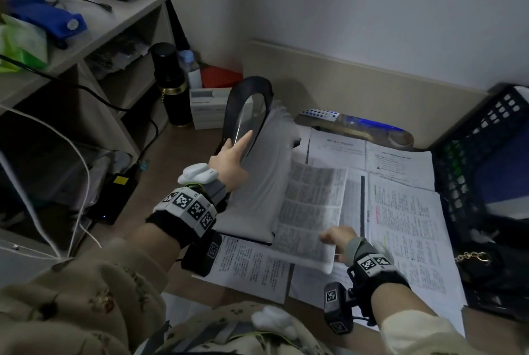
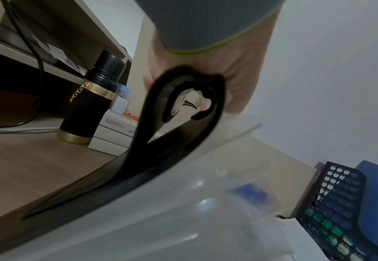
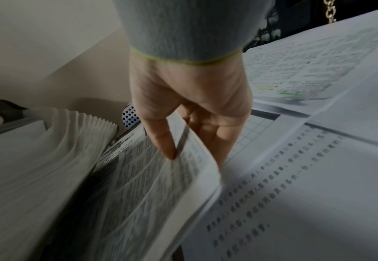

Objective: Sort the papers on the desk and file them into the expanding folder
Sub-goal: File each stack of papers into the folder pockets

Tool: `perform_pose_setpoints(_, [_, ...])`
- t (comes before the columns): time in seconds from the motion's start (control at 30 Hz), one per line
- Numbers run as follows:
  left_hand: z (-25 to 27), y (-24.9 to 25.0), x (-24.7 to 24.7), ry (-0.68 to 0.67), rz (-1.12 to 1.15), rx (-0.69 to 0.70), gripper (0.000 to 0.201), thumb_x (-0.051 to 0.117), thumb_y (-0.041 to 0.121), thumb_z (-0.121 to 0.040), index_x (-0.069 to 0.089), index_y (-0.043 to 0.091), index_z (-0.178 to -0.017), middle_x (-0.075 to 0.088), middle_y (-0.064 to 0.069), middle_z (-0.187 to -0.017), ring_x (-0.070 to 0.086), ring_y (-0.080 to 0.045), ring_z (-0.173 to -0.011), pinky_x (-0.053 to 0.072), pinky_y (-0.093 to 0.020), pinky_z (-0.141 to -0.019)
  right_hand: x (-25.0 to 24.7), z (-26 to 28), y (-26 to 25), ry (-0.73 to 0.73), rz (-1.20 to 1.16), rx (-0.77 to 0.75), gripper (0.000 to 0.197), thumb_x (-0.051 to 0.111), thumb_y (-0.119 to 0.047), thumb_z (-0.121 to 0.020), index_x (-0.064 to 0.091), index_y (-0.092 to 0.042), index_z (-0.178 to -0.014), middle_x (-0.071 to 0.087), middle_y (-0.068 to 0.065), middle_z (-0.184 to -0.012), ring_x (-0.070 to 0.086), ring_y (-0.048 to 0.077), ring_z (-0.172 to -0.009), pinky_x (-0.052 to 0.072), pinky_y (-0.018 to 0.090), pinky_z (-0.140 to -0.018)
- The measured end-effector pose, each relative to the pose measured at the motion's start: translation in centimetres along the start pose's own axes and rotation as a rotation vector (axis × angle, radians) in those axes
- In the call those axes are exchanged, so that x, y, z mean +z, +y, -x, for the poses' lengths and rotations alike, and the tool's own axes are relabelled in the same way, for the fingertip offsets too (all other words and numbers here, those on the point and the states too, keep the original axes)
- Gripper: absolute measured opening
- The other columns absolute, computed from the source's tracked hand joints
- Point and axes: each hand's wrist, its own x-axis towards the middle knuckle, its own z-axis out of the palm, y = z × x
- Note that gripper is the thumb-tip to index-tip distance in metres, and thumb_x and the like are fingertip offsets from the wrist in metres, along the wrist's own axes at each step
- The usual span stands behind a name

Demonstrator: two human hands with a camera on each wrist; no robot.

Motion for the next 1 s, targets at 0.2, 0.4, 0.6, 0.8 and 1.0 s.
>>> perform_pose_setpoints(0.2, [0.5,0.5,1.0,0.019,-0.018,0.029,0.086,0.053,0.003,-0.087,0.011,0.044,-0.151,0.019,-0.007,-0.159,0.038,-0.036,-0.135,0.037,-0.038,-0.104,0.5,0.0,0.1,-0.096,-0.045,-0.015,0.058,0.071,-0.028,-0.08,0.052,-0.001,-0.127,0.06,0.018,-0.115,0.059,0.035,-0.102,0.05,0.041,-0.087])
perform_pose_setpoints(0.4, [0.4,0.4,1.4,0.059,-0.013,0.071,0.087,0.057,0.001,-0.085,0.016,0.039,-0.152,0.024,-0.008,-0.156,0.041,-0.036,-0.132,0.04,-0.041,-0.102,1.3,2.1,-0.5,-0.333,0.0,0.057,0.026,0.056,-0.016,-0.089,0.052,-0.002,-0.11,0.057,0.018,-0.086,0.062,0.031,-0.072,0.055,0.039,-0.063])
perform_pose_setpoints(0.6, [0.0,0.6,2.1,0.04,-0.031,0.07,0.089,0.058,0.002,-0.084,0.015,0.039,-0.152,0.023,-0.01,-0.156,0.042,-0.039,-0.131,0.042,-0.044,-0.102,1.5,1.7,-1.2,-0.195,0.18,-0.084,0.032,0.044,-0.016,-0.095,0.053,0.002,-0.119,0.061,0.021,-0.101,0.061,0.032,-0.081,0.054,0.043,-0.075])
perform_pose_setpoints(0.8, [-0.2,0.6,2.5,0.032,-0.05,0.064,0.089,0.058,0.002,-0.084,0.014,0.041,-0.152,0.021,-0.012,-0.157,0.04,-0.041,-0.132,0.043,-0.046,-0.102,0.0,1.9,-2.2,-0.027,0.171,-0.276,0.052,0.048,-0.019,-0.096,0.032,0.004,-0.14,0.047,0.021,-0.134,0.049,0.033,-0.121,0.041,0.041,-0.101])
perform_pose_setpoints(1.0, [-0.3,0.6,2.6,0.053,-0.056,0.074,0.088,0.056,0.002,-0.084,0.014,0.041,-0.152,0.024,-0.011,-0.156,0.043,-0.04,-0.129,0.043,-0.043,-0.099,-0.6,2.8,-4.3,0.062,0.14,-0.344,0.017,0.041,-0.004,-0.093,0.04,-0.013,-0.108,0.039,0.002,-0.071,0.039,0.015,-0.056,0.031,0.025,-0.05])
